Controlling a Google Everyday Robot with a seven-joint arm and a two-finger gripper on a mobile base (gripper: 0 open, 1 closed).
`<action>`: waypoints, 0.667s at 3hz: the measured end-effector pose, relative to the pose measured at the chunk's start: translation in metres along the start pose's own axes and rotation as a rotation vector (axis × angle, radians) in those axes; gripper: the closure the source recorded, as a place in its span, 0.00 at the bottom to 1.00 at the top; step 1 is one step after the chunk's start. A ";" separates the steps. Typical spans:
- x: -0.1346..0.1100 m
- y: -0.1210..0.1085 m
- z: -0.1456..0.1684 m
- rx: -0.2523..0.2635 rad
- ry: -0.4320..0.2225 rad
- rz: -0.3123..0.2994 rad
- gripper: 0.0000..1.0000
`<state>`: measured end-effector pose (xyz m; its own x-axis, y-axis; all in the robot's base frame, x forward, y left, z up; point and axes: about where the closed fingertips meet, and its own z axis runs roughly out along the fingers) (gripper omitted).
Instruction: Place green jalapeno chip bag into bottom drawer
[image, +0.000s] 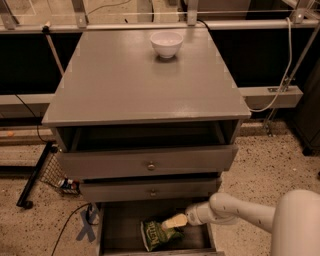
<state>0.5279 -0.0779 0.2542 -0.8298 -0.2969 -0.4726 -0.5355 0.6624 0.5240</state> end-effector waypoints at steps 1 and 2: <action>0.025 -0.024 -0.027 0.083 -0.026 0.062 0.00; 0.043 -0.042 -0.058 0.159 -0.077 0.099 0.00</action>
Offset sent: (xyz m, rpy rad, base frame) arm -0.0359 -0.1432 0.0068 -0.1197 -0.0777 -0.3228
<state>0.5059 -0.1581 0.2533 -0.8595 -0.1756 -0.4801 -0.4151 0.7877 0.4551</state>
